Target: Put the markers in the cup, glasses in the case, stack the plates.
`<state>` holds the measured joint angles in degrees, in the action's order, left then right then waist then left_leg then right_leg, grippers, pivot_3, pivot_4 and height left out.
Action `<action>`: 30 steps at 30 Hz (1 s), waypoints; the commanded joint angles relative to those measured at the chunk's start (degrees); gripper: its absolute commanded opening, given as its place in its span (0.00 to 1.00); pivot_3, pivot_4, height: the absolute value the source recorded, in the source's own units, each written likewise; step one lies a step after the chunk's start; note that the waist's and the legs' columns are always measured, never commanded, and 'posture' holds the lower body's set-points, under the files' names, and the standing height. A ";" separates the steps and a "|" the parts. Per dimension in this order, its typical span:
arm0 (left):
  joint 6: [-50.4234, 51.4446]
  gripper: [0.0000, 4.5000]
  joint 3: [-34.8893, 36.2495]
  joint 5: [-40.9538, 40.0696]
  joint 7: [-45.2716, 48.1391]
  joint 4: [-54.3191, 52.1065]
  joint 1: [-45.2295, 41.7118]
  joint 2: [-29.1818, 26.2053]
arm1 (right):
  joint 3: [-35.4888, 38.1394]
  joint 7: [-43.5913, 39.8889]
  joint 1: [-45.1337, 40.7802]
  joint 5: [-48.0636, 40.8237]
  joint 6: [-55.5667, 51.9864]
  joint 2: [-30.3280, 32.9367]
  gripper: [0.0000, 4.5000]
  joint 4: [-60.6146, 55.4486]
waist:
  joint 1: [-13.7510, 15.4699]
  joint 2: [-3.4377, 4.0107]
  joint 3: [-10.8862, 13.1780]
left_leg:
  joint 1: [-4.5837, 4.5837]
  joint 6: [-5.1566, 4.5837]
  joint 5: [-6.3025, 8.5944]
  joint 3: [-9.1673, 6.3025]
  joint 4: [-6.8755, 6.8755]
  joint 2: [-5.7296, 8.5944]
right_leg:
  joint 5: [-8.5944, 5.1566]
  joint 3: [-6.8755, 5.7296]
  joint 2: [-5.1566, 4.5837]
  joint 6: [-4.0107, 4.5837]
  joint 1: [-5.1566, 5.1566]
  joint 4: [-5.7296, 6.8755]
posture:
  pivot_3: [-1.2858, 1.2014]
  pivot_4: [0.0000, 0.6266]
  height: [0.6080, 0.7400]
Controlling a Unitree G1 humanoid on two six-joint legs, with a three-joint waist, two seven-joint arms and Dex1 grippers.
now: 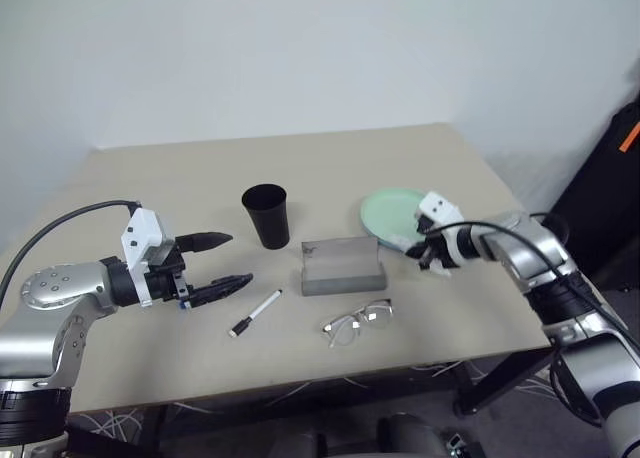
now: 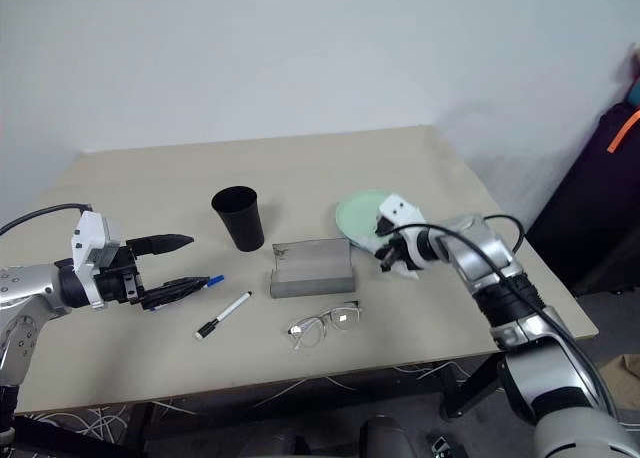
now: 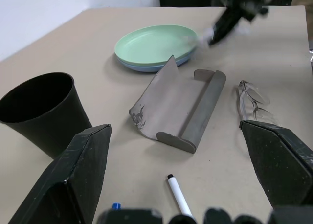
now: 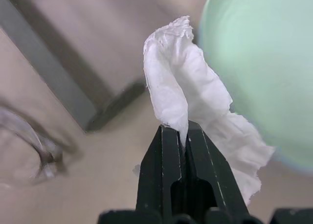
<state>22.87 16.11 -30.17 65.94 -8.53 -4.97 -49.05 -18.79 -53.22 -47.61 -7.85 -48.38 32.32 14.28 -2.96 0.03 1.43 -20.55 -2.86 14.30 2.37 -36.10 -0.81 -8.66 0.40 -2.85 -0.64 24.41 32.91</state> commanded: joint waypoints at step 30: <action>-1.49 1.00 -1.20 0.65 -3.93 -3.09 -0.16 -0.52 | 13.37 22.56 -22.61 11.46 40.81 -15.72 0.98 58.26 | -0.18 -0.04 -0.04 | 0.01 -0.09 -0.07 -0.08 0.11 0.07 | 0.03 0.22 0.07 0.05 -0.07 0.08 | 0.52 0.00 0.93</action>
<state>22.42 14.57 -29.90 62.21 -10.63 -3.44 -49.03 -6.58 -30.37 -67.39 3.45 -8.43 15.36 74.36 -3.14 -0.01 1.39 -20.55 -2.95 14.23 2.28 -35.99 -0.74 -8.63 0.62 -2.78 -0.59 24.34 32.99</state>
